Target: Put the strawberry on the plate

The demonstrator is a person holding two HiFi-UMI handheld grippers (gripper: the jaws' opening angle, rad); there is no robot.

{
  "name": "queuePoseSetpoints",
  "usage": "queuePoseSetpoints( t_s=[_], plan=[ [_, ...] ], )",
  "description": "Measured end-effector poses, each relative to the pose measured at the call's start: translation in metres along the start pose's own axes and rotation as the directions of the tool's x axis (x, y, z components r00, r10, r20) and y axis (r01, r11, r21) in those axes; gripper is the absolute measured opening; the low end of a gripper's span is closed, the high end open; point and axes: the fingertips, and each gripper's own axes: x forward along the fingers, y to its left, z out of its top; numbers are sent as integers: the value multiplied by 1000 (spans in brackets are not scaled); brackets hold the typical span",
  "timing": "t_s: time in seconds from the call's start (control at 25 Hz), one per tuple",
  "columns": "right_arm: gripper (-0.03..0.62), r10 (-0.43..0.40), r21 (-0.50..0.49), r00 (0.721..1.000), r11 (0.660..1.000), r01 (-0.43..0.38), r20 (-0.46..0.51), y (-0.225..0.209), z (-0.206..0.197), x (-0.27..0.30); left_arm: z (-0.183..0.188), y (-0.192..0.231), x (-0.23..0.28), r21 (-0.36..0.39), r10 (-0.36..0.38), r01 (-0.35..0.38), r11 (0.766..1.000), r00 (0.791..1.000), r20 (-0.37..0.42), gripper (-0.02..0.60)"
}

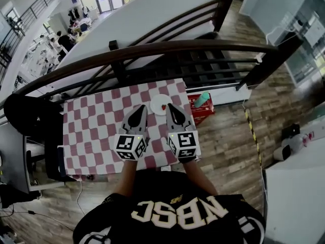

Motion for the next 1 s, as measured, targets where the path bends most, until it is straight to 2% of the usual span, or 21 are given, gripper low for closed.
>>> queuePoseSetpoints(
  t_s=[0.24,0.72,1.0],
  plan=[
    [17,-15,-19,999,1000,16,39,-7,21,-13,17,-9,-2,40,-12,10,999,999,48,9],
    [18,-57,-37,998,998,58,33,-22,20,-14,19,-18,7,75,-26,23,997,999,37,9],
    [17,-60,-49,998,997,61,11,-21,15,-8,15,-10,8,67,-15,14,998,1000,24,9]
  ],
)
